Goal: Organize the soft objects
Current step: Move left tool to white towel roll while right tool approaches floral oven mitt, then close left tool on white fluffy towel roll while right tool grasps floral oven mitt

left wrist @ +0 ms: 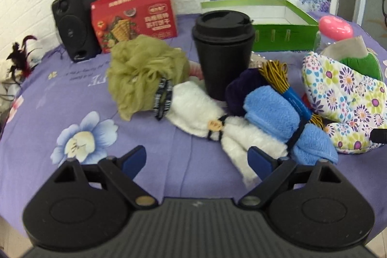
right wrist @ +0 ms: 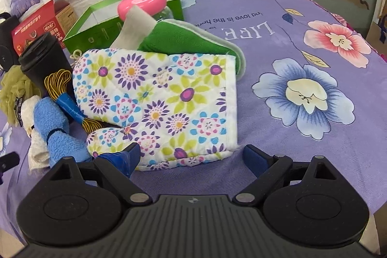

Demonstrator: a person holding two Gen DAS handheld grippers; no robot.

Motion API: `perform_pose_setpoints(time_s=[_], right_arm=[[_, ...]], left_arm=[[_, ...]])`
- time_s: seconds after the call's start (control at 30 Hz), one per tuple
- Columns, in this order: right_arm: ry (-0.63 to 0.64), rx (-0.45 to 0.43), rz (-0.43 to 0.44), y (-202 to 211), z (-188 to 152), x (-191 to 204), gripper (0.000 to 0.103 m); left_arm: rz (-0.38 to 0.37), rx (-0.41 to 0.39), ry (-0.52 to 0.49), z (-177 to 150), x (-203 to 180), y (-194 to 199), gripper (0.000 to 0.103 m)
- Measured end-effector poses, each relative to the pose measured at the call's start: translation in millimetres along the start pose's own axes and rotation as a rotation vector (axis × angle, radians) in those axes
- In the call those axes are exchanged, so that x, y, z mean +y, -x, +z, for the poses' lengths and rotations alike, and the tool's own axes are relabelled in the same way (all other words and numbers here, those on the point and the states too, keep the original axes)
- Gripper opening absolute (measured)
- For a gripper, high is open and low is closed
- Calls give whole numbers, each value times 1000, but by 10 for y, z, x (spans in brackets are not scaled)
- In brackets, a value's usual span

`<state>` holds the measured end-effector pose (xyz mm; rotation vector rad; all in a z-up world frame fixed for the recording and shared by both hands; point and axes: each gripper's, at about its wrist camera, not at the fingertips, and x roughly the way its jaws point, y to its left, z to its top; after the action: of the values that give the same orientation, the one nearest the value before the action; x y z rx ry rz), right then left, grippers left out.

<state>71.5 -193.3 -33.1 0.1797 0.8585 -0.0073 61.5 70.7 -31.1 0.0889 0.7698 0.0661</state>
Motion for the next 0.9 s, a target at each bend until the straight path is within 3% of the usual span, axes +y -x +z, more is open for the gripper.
perform_pose_setpoints(time_s=[0.13, 0.33, 0.57, 0.7, 0.77, 0.9], right_arm=[[-20, -5, -9, 2, 5, -67, 79], [-31, 7, -8, -50, 9, -88, 79], [-41, 6, 0, -45, 27, -116, 79], [-45, 1, -9, -26, 43, -137, 79], [-51, -3, -15, -20, 52, -156, 79], [-72, -2, -17, -37, 72, -188, 79]], left_arm=[[-105, 34, -28, -15, -90, -93, 91], [-137, 67, -37, 26, -223, -324, 91], [43, 77, 16, -111, 196, -279, 91], [316, 112, -1, -267, 602, -264, 91], [280, 118, 47, -298, 832, -141, 91], [77, 54, 182, -60, 894, 95, 91]])
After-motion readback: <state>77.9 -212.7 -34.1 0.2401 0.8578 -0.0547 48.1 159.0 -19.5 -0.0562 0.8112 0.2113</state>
